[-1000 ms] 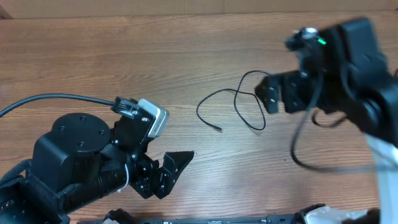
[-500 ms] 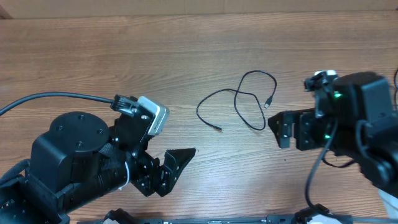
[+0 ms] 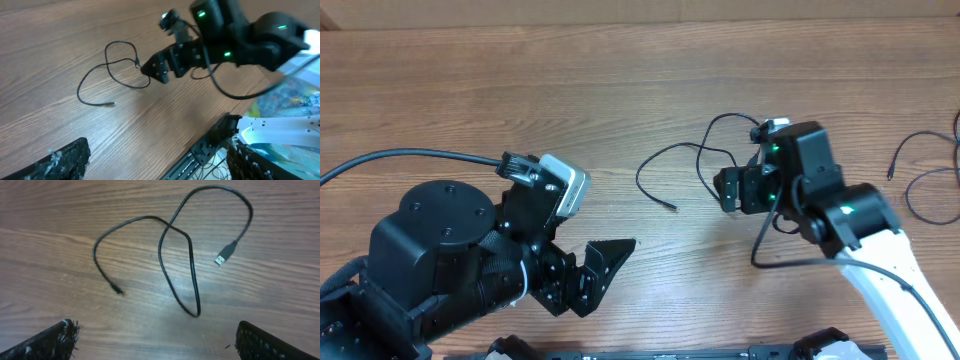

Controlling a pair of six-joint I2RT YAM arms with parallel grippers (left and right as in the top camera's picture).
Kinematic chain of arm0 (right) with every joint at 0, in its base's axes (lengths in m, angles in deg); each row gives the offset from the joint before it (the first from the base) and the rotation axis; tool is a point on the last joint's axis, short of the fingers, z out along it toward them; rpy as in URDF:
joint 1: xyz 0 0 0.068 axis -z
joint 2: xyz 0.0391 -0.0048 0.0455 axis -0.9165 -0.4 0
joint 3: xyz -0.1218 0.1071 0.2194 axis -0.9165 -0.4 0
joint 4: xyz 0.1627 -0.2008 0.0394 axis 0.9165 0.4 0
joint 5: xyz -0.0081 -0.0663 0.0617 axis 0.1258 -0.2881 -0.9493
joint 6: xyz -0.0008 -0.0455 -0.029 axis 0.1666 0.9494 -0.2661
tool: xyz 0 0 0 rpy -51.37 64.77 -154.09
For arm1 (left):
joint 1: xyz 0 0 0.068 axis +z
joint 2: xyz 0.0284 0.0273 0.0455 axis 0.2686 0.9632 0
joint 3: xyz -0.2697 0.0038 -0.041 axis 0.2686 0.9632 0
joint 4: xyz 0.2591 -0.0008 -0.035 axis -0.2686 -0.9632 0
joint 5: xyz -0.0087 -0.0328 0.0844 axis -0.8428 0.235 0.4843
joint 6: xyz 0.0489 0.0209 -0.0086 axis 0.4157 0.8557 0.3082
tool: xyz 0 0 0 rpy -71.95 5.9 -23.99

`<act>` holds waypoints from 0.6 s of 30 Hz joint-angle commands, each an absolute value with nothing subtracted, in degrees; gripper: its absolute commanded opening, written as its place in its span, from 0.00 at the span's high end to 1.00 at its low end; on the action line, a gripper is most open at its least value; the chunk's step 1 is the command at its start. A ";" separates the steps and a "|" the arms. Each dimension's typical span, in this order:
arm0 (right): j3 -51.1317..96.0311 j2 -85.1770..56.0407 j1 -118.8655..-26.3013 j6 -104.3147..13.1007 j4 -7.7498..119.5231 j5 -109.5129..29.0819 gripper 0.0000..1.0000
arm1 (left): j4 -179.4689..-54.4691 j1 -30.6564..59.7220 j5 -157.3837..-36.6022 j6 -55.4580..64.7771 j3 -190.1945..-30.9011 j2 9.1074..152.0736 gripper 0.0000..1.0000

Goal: Untangle cables
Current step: 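Grasp the thin black cable with right gripper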

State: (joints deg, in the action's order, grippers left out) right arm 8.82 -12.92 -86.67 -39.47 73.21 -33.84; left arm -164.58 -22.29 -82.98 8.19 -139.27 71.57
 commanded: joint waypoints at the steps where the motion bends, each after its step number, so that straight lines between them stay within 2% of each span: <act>1: 6.37 -14.78 -86.60 -39.81 70.04 -31.35 0.00 | -164.61 -22.68 -82.50 7.62 -140.05 71.47 0.13; 13: 4.34 -27.23 -85.34 -39.81 61.30 -24.69 0.00 | -164.63 -22.68 -82.50 6.40 -140.08 71.47 0.12; 15: 4.34 -29.25 -84.57 -39.84 61.27 -24.71 0.04 | -164.61 -22.68 -82.50 6.35 -140.05 71.47 0.12; 18: 4.34 -31.32 -83.65 -39.84 61.23 -24.71 0.16 | -164.48 -22.68 -82.48 6.35 -140.05 71.47 0.12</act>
